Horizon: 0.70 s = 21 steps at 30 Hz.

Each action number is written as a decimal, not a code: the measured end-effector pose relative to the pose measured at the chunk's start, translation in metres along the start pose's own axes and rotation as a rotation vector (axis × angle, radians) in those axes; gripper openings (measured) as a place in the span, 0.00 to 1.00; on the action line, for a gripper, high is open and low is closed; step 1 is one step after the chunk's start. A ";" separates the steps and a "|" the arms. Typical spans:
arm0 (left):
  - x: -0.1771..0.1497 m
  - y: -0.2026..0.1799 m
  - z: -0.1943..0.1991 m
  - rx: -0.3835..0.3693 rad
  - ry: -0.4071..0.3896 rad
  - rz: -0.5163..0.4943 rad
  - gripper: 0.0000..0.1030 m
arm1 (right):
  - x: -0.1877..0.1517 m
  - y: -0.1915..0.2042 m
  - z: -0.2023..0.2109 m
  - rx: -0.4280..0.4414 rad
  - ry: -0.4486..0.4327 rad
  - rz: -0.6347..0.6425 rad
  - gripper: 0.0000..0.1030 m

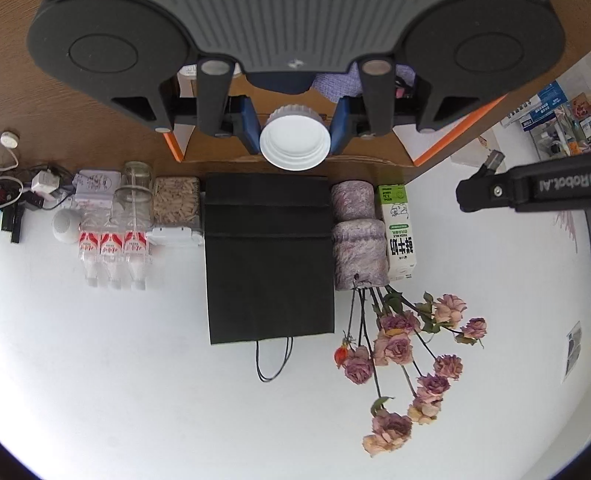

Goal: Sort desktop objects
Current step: 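Carry the USB cable and bottle cap into the box and open both tools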

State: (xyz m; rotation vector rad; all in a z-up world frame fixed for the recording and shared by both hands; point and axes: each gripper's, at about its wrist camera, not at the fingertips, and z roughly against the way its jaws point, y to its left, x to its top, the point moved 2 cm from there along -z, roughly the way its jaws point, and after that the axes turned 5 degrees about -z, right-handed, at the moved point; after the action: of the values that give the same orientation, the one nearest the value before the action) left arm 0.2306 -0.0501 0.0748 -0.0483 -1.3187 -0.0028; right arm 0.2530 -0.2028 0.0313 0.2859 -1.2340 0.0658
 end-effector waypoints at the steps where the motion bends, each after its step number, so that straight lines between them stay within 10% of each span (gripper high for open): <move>1: -0.004 -0.001 -0.009 0.013 0.004 -0.001 0.36 | -0.005 -0.004 -0.005 0.002 0.021 -0.012 0.38; 21: -0.045 0.008 -0.040 0.068 0.099 -0.026 0.39 | -0.034 -0.004 -0.009 -0.057 0.015 0.027 0.38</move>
State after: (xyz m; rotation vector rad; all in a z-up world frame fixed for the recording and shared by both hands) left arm 0.2585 -0.0443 0.0210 0.0263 -1.2191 0.0174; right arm 0.2514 -0.2011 -0.0039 0.2187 -1.2230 0.0555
